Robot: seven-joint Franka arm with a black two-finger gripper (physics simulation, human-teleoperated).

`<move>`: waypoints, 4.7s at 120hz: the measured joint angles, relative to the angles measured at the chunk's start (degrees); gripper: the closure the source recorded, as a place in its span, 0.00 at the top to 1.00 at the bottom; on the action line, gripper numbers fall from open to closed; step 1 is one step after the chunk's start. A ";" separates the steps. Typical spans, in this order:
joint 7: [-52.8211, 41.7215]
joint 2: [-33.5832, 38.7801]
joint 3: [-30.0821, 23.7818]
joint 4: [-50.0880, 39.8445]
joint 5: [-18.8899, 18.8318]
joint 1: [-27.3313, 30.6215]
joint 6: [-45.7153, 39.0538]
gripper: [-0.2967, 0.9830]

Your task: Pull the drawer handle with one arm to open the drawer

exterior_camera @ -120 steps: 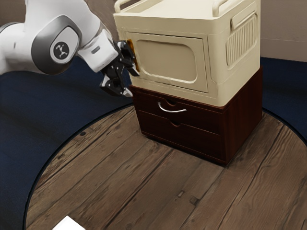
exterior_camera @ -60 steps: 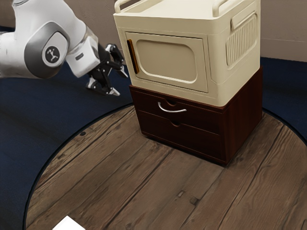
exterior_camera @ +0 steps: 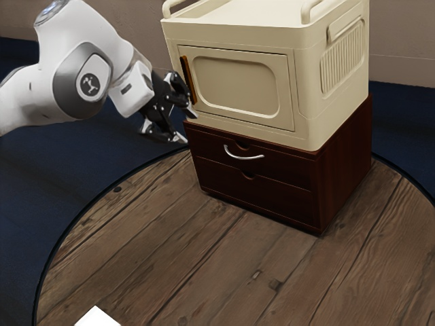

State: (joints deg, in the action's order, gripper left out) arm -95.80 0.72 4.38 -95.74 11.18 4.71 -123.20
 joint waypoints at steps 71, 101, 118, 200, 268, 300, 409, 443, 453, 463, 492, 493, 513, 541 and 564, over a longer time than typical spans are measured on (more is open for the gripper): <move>2.73 -4.07 -3.30 -2.26 -0.09 -3.76 -5.03 0.40; 5.26 -4.09 -3.34 -2.98 -5.65 -2.47 -5.82 0.37; 6.38 -5.10 -3.67 -2.76 -5.81 -2.69 -7.45 0.37; 9.26 -7.74 -4.37 -2.67 -4.27 -2.94 -10.98 0.35; 10.13 -7.81 -4.71 -4.02 -2.97 -2.98 -11.94 0.27; 10.29 -6.03 -4.70 -6.57 -2.94 -3.06 -12.03 0.26; 10.59 6.56 -4.27 -20.19 -3.43 -2.75 -12.11 0.24; 10.67 9.35 -4.36 -23.46 -3.46 -2.66 -12.14 0.24; 10.70 10.46 -4.31 -24.66 -3.48 -2.69 -12.11 0.24; 10.71 11.88 -4.29 -25.83 -3.50 -2.69 -12.06 0.24; 10.72 14.69 -4.29 -28.37 -3.54 -2.65 -11.95 0.24; 10.72 14.76 -4.29 -28.44 -3.54 -2.65 -11.94 0.24; 10.74 16.39 -4.29 -29.94 -3.55 -2.63 -11.82 0.24; 10.79 19.48 -4.29 -32.43 -3.88 -2.52 -11.68 0.23; 10.85 22.45 -4.29 -32.86 -4.85 -2.29 -9.03 0.27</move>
State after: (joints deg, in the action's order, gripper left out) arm -84.94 23.17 0.09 -128.60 6.34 2.42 -132.22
